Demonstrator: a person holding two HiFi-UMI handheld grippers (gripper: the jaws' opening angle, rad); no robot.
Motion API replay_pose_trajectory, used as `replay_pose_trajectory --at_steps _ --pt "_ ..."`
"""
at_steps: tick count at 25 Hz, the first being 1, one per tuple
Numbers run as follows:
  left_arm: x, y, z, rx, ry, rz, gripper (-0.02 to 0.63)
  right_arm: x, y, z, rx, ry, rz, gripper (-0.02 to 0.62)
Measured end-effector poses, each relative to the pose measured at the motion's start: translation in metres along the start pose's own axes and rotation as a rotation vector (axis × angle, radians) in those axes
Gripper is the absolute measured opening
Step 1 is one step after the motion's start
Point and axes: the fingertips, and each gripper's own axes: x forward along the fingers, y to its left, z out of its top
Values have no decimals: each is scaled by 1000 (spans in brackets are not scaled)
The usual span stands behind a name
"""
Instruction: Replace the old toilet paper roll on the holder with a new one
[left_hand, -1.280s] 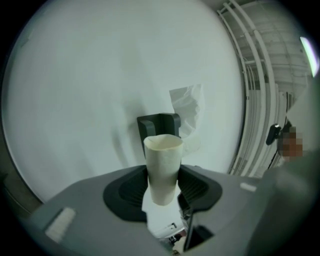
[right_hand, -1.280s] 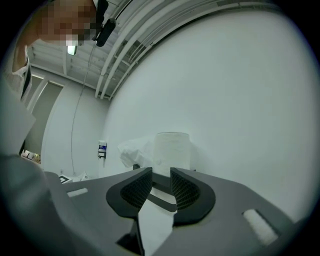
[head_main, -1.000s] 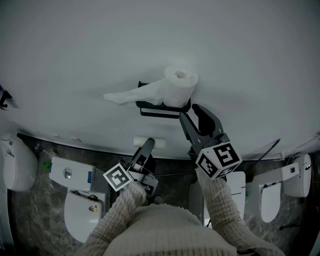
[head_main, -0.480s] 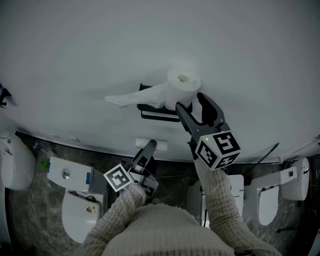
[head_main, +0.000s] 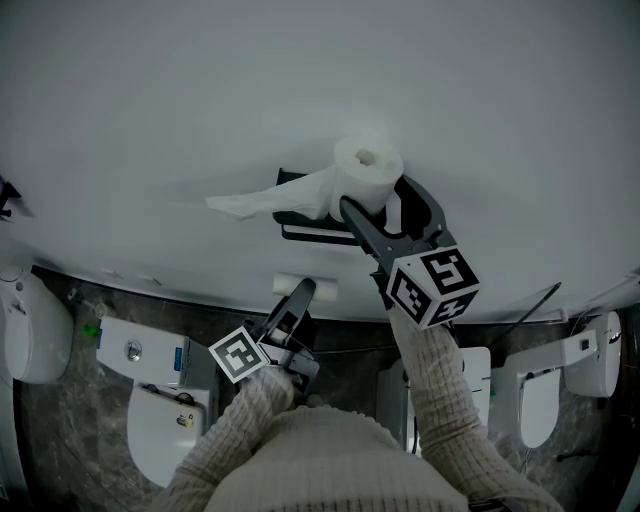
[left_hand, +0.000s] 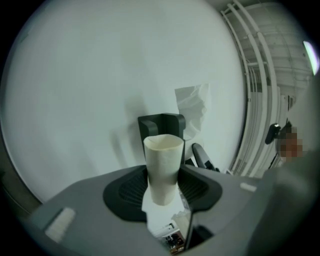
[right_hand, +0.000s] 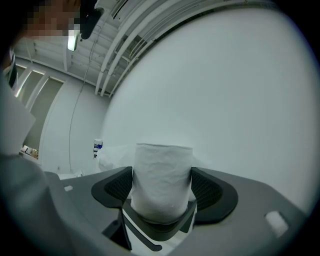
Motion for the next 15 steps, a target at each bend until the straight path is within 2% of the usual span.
replay_pose_trajectory --at_steps 15 --pt "0 4 6 4 -13 11 175 10 0 -1 -10 5 18 377"
